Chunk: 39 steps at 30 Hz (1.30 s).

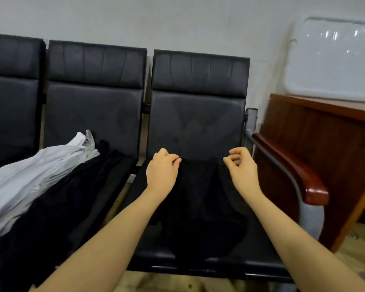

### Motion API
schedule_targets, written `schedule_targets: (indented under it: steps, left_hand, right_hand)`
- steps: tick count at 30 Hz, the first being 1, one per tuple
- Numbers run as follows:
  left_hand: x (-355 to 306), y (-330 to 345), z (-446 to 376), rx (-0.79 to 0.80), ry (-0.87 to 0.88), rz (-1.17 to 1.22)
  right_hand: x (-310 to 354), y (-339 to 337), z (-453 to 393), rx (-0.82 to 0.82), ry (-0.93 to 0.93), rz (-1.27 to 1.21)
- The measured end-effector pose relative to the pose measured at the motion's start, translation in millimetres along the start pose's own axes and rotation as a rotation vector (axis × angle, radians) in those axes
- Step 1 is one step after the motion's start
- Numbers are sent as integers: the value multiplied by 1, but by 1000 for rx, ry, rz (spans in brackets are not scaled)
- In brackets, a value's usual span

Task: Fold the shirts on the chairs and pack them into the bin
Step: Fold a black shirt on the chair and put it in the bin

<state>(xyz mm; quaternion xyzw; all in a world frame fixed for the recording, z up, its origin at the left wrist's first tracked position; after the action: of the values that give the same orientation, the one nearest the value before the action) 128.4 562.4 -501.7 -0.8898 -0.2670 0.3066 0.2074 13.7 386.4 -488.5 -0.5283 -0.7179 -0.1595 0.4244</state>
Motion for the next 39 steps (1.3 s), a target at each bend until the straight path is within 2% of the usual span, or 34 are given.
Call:
schedule_targets:
  steps: [3,7,11,15,23,28,30,33,36,39]
  left_hand:
    - [24,14,25,209,13,-200]
    - [29,30,55,435,153,-154]
    - [34,48,76,651,145,-153]
    - [49,65,90,762,77,-159]
    - [79,87,89,652,-3,-22]
    - [74,85,80,447,-97,131]
    - [62,83,77,386,-39,146]
    - [52,91,73,380,14,121]
    - [56,98,70,351,-65,183]
    - [58,93,64,341,-207,433]
  right_hand:
    - [-27,9,28,130,4,103]
    - [-65,15,57,374,-3,352]
    - [-101,17,84,598,-26,732]
    - [-122,20,91,730,42,754]
    - [-136,38,70,693,40,751]
    - [-123,49,64,459,29,613]
    - [-114,56,61,418,10,543]
    - [-105,69,60,424,-44,504]
    - [-102,77,61,390,-29,441]
    - [-97,79,59,352,6,336]
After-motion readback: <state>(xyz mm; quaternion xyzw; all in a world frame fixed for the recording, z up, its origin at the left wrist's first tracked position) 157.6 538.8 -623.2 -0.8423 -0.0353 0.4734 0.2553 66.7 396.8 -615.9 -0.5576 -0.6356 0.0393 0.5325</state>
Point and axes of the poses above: each hand's wrist, its own z-axis away from the middle knuckle, its own y-axis out of the palm, x = y × z, the point moved 2 cm from there along -z, towards the middle knuckle, and after that the axes turned 8 degrees about -x, right-handed, at the moved point
